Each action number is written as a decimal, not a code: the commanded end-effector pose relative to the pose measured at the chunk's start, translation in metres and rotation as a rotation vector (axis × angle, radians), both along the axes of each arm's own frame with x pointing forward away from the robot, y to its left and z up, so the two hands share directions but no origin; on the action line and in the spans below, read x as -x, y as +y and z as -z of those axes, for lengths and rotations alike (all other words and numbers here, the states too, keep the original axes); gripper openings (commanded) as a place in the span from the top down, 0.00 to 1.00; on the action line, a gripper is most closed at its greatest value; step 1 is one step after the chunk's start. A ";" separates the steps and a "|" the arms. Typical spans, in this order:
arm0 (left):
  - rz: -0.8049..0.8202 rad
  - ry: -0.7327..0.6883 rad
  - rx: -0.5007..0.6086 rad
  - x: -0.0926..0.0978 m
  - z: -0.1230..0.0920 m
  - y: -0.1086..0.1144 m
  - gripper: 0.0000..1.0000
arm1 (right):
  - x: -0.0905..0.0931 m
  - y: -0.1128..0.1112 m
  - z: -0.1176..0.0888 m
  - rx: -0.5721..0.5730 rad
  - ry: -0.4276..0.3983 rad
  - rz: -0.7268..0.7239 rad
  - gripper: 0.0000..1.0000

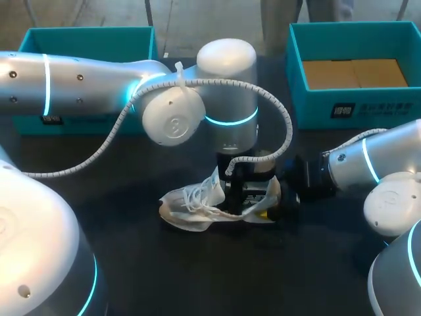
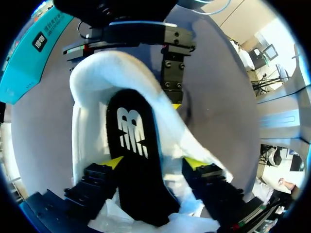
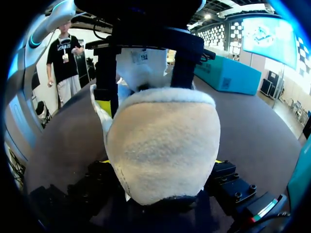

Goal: Take the shoe out of the shoebox, open the shoe tongue, remove and reinsert the insole, then place the shoe into the shoebox

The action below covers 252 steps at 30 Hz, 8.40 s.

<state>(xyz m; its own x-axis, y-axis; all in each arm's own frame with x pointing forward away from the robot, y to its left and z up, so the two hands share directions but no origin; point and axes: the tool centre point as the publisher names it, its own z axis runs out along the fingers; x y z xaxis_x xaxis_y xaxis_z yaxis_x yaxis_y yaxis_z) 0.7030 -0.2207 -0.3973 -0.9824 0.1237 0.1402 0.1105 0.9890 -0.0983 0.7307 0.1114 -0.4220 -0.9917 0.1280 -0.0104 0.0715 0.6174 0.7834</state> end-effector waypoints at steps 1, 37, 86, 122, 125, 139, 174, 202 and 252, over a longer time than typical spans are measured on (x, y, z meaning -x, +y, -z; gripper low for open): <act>0.000 -0.007 -0.005 0.003 0.015 0.000 0.23 | 0.000 -0.001 0.002 0.002 0.002 0.002 1.00; 0.057 -0.057 0.035 -0.021 0.023 -0.001 0.51 | 0.000 -0.001 0.002 0.002 0.002 0.002 1.00; 0.032 -0.081 0.163 -0.025 -0.054 0.027 1.00 | 0.000 -0.001 0.002 0.002 0.002 0.002 1.00; -0.087 -0.064 0.396 -0.018 -0.109 -0.012 1.00 | 0.000 -0.001 0.002 0.002 0.002 0.002 1.00; -0.103 -0.056 0.386 -0.016 -0.105 -0.017 1.00 | 0.000 -0.001 0.002 0.002 0.002 0.002 1.00; -0.119 -0.105 0.367 -0.004 -0.112 -0.018 0.00 | 0.000 -0.001 0.002 0.002 0.002 0.002 1.00; -0.118 -0.353 0.403 -0.002 -0.088 -0.021 0.00 | 0.000 -0.001 0.002 0.002 0.002 0.002 1.00; -0.108 -0.336 0.427 -0.020 -0.081 -0.034 0.92 | 0.000 -0.001 0.002 0.002 0.002 0.002 1.00; -0.238 -0.231 0.721 -0.045 -0.315 -0.073 1.00 | 0.000 -0.001 0.002 0.002 0.002 0.002 1.00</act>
<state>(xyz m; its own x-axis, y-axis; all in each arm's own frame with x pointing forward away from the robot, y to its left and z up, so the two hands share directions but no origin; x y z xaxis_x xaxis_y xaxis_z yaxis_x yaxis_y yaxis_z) 0.7465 -0.2875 -0.0911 -0.9879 -0.1122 -0.1069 0.0034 0.6739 -0.7388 0.7314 0.1107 -0.4219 -0.9915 0.1295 -0.0083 0.0740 0.6169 0.7835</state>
